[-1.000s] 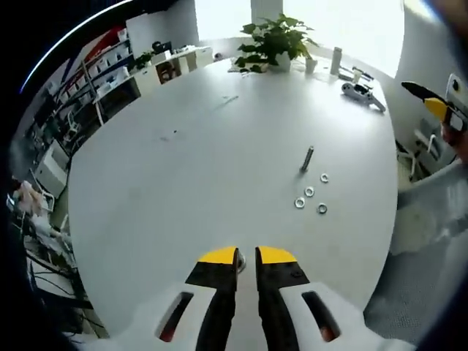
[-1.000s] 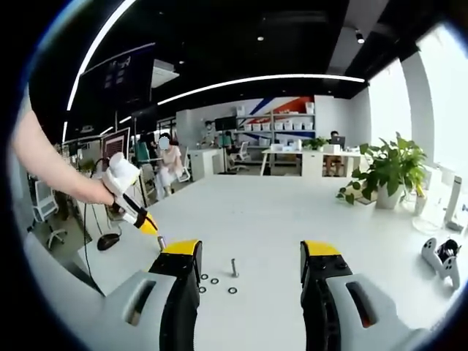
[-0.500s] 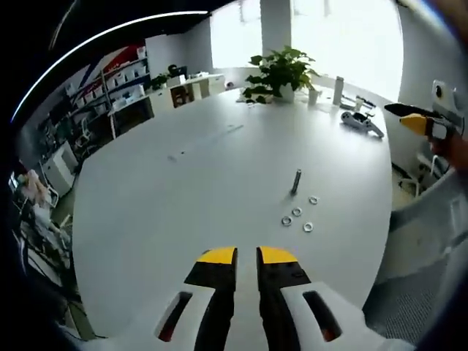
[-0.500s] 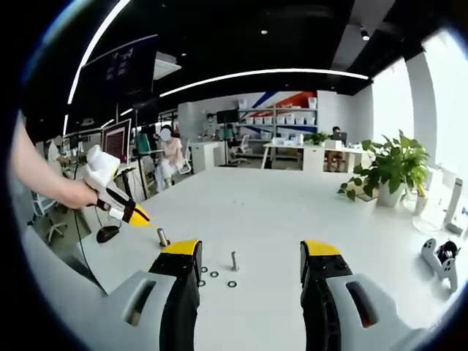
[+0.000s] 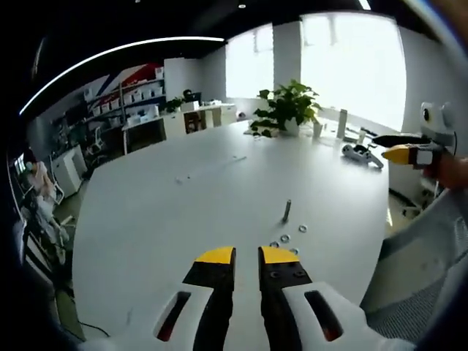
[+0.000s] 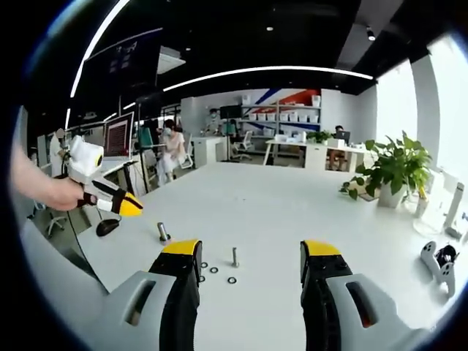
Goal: Place the washer onto the threaded stud by aligning its center hole with the stud, sliding it down to the base, and recovering from edge contact or off-axis alignment until the washer reaches the visible bottom stop.
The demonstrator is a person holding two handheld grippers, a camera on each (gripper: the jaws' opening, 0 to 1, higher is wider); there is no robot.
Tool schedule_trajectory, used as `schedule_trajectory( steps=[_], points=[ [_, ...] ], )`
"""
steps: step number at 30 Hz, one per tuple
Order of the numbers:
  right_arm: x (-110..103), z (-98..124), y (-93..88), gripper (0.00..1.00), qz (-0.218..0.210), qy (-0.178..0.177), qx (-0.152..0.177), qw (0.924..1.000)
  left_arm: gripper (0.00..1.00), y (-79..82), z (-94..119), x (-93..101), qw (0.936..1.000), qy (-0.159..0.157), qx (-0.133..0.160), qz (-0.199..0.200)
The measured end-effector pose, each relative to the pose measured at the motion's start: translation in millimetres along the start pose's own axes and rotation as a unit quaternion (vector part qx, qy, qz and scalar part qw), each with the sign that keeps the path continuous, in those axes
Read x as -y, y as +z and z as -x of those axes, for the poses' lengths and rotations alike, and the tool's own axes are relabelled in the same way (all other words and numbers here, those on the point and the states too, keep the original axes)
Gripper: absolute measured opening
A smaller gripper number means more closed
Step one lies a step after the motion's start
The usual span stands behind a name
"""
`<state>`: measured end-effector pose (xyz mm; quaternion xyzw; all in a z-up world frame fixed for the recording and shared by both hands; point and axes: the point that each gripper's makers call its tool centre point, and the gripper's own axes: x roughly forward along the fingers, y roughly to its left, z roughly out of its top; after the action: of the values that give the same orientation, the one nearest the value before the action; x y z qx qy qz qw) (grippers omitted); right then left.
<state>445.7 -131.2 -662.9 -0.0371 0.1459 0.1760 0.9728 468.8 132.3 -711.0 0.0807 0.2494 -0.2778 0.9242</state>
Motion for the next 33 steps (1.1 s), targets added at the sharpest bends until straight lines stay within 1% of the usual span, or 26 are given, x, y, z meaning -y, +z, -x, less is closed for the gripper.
schedule_trajectory(
  steps=[2, 5, 7, 9, 10, 13, 16, 20, 22, 24, 27, 29, 31, 33],
  points=[
    [-0.1, -0.2, -1.4, 0.57, 0.0, 0.0, -0.003, 1.0, 0.1, 0.1, 1.3, 0.9, 1.0, 0.001, 0.004, 0.005],
    [1.1, 0.3, -2.3, 0.57, 0.002, -0.004, -0.005, 1.0, 0.11, 6.9, 6.3, -2.6, 0.9993, 0.015, 0.028, 0.022],
    [1.2, 0.3, -2.7, 0.57, 0.004, -0.006, -0.006, 1.0, 0.11, 9.5, 9.9, -3.3, 0.9988, 0.018, 0.037, 0.025],
    [1.1, -0.2, -2.5, 0.57, 0.008, -0.006, -0.006, 0.9999, 0.12, 15.4, 16.3, -6.6, 0.9976, 0.031, 0.055, 0.028],
    [1.3, -0.4, -2.5, 0.57, 0.01, -0.007, -0.007, 0.9999, 0.13, 19.6, 21.8, -5.5, 0.9966, 0.036, 0.067, 0.03],
    [0.5, -0.6, -3.2, 0.57, 0.015, -0.006, -0.009, 0.9998, 0.13, 25.3, 31.1, 0.7, 0.9947, 0.032, 0.084, 0.05],
    [-0.7, -0.8, -3.6, 0.57, 0.01, -0.003, -0.01, 0.9999, 0.14, 26.3, 39.3, 4.7, 0.9923, 0.04, 0.102, 0.058],
    [-2.4, -1.5, -4.4, 0.57, 0.018, -0.002, -0.012, 0.9998, 0.15, 27.7, 49.2, 11.1, 0.9885, 0.052, 0.127, 0.065],
    [-2.9, -2.1, -6.1, 0.57, 0.022, -0.003, -0.018, 0.9996, 0.15, 29.6, 52.5, 16.4, 0.9868, 0.048, 0.14, 0.066],
    [-3.4, -2.5, -7.3, 0.57, 0.021, -0.001, -0.02, 0.9996, 0.16, 27.2, 51.6, 21.7, 0.9863, 0.034, 0.14, 0.08],
    [-2.7, -2.8, -8.5, 0.57, 0.023, -0.003, -0.023, 0.9995, 0.17, 28.5, 55.9, 21.4, 0.9844, 0.043, 0.155, 0.072],
    [-3.5, -3.4, -9.3, 0.57, 0.022, -0.001, -0.024, 0.9995, 0.18, 32.0, 59.6, 20.6, 0.9816, 0.046, 0.168, 0.079],
    [-3.6, -3.3, -9.6, 0.57, 0.031, -0.002, -0.026, 0.9992, 0.18, 36.1, 62.7, 18.8, 0.9796, 0.056, 0.18, 0.069],
    [-5.1, -4.3, -10.8, 0.57, 0.031, 0.001, -0.029, 0.9991, 0.19, 37.8, 63.4, 18.6, 0.9792, 0.062, 0.183, 0.062]
  ],
)
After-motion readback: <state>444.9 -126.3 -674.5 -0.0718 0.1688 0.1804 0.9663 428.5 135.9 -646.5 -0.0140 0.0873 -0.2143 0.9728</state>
